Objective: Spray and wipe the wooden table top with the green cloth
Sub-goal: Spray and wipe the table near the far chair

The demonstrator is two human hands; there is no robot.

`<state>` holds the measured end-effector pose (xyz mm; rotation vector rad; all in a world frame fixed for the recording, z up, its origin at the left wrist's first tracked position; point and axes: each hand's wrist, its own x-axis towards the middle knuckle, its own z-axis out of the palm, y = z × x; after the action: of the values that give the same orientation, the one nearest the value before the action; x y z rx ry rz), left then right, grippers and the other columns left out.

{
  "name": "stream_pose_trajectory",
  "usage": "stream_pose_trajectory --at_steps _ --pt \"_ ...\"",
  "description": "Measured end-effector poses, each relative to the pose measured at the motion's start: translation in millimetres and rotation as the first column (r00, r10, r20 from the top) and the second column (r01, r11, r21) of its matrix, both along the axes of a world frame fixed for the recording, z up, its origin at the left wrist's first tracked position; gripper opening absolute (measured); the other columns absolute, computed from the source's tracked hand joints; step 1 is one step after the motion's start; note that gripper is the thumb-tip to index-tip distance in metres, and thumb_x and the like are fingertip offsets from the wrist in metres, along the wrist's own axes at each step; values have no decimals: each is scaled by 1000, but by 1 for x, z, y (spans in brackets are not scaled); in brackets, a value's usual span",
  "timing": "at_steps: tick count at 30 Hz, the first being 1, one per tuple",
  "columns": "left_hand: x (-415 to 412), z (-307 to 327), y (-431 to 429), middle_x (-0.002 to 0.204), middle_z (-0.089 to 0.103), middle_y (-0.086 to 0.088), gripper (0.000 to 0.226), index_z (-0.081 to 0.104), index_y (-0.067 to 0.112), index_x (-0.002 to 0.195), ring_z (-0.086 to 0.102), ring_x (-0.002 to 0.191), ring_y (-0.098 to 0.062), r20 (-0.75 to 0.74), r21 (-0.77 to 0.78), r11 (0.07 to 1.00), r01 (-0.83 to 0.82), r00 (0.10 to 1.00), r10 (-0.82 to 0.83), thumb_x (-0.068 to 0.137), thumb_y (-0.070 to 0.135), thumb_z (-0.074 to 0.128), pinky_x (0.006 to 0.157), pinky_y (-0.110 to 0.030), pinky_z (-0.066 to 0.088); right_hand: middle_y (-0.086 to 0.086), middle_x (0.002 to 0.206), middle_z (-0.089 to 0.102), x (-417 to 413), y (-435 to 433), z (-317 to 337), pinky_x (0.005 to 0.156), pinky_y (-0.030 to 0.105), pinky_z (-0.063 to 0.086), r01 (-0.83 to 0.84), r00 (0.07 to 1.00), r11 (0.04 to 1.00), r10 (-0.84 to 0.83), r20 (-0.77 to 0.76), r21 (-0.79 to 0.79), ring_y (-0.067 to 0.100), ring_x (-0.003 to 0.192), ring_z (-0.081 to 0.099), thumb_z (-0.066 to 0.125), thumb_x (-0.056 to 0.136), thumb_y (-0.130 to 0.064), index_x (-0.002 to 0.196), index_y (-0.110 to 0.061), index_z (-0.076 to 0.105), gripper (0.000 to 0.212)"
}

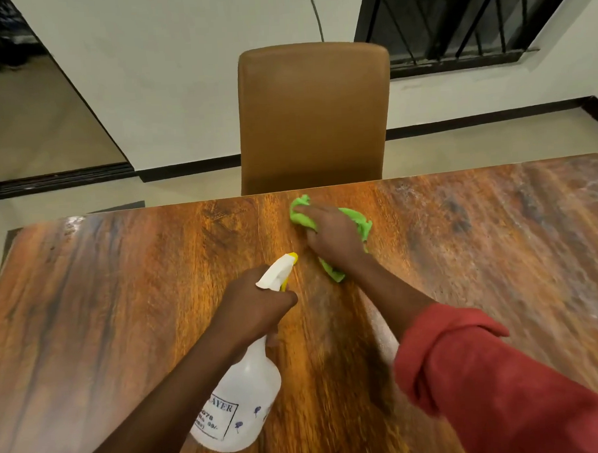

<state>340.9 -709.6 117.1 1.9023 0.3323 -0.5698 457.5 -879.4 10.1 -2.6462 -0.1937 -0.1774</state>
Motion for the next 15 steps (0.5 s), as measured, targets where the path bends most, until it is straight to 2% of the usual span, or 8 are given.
stream_pose_trajectory --at_steps 2,4,7,9,11,13,15 --pt "1 2 9 69 57 -6 21 60 28 93 49 41 -19 -14 -52 998 -32 999 31 81 14 69 48 -28 43 5 137 53 16 -23 1 94 36 44 196 980 979 -197 10 49 22 122 50 57 87 -20 132 -21 55 44" --pt "-3 0 23 74 61 -3 33 58 34 106 50 43 -18 -26 -61 996 -58 998 57 81 16 70 46 -27 43 7 138 51 33 -22 0 99 37 41 271 963 962 -271 10 38 25 125 47 56 88 -19 132 -18 55 44" --pt "-11 -6 42 70 59 1 44 59 31 121 52 48 -16 -3 -32 997 -71 997 71 81 19 72 49 -28 43 8 142 48 35 17 1 101 37 38 163 986 987 -163 15 -2 26 127 45 54 85 -14 133 -18 54 49" --pt "-16 -10 49 69 57 2 49 59 37 124 52 49 -16 -3 -18 998 -64 998 63 80 19 73 50 -28 43 6 143 47 20 49 0 102 37 38 61 998 998 -61 13 29 24 128 45 56 83 -12 134 -21 54 51" --pt "-18 -12 50 67 58 2 50 61 40 121 53 51 -18 -5 6 998 -58 998 59 76 23 75 53 -30 44 7 141 49 -9 79 -2 102 39 39 -89 996 993 91 -18 83 26 127 46 60 82 -14 132 -19 56 50" --pt "-20 -11 49 67 60 0 48 66 34 112 54 55 -20 -14 26 999 -43 999 43 65 31 74 58 -35 45 15 129 59 -53 96 -2 96 42 47 -268 963 955 264 49 127 32 116 56 61 79 -14 121 -8 64 43" --pt "-24 -7 47 65 63 -3 42 68 27 103 55 54 -23 -26 24 999 -25 999 25 61 33 72 59 -38 45 17 115 66 -100 89 -6 88 41 52 -320 946 931 304 115 176 33 103 63 58 74 -17 108 -4 69 38"
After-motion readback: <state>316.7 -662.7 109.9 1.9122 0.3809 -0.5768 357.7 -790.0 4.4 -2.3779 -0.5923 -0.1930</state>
